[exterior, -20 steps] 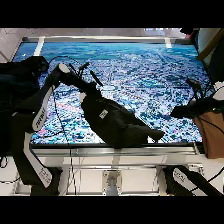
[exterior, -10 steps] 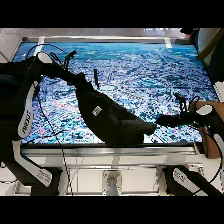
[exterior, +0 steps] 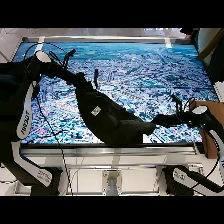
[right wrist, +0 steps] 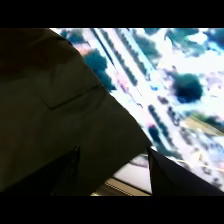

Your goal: Fold the clothes and pants, and hang the long-sleeved shirts on hangers.

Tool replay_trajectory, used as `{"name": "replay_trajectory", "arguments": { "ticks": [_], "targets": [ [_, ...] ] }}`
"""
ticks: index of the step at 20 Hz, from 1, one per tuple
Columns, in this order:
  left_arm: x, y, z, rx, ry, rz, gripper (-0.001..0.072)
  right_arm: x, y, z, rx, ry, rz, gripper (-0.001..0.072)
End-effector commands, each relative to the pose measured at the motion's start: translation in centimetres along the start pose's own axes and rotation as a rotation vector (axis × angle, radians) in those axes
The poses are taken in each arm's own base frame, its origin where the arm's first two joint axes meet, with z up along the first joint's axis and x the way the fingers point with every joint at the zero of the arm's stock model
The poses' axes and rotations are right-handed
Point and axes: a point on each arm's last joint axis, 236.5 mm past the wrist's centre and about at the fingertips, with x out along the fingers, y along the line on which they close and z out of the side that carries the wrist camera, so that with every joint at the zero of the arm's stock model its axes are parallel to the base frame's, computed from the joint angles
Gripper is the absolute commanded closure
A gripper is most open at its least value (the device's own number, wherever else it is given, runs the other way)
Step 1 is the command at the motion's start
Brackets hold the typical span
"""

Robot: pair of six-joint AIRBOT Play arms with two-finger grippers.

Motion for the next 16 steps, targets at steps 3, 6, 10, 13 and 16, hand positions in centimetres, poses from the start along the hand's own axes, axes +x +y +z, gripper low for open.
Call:
{"name": "replay_trajectory", "arguments": {
  "ticks": [3,6,10,13,16],
  "targets": [
    [0.0,-0.1,0.0,0.001,0.0,0.0,0.0685,-0.4,-1.2,-0.2,0.025,0.01,-0.012,0.0226],
    [0.0,0.0,0.0,0.001,0.0,0.0,0.0685,0.6,-0.1,0.4,0.078,-0.005,0.074,0.0226],
    [0.0,0.0,0.0,0.001,0.0,0.0,0.0685,2.2,0.9,-0.4,0.125,0.061,0.185,0.0226],
    [0.0,-0.1,0.0,0.001,0.0,0.0,0.0685,2.1,2.5,1.8,0.096,-0.027,0.271,0.026],
    [-0.2,-0.2,0.1,0.003,-0.005,0.001,0.0685,0.6,4.8,3.6,0.005,-0.075,0.354,0.0671]
  ]
}}
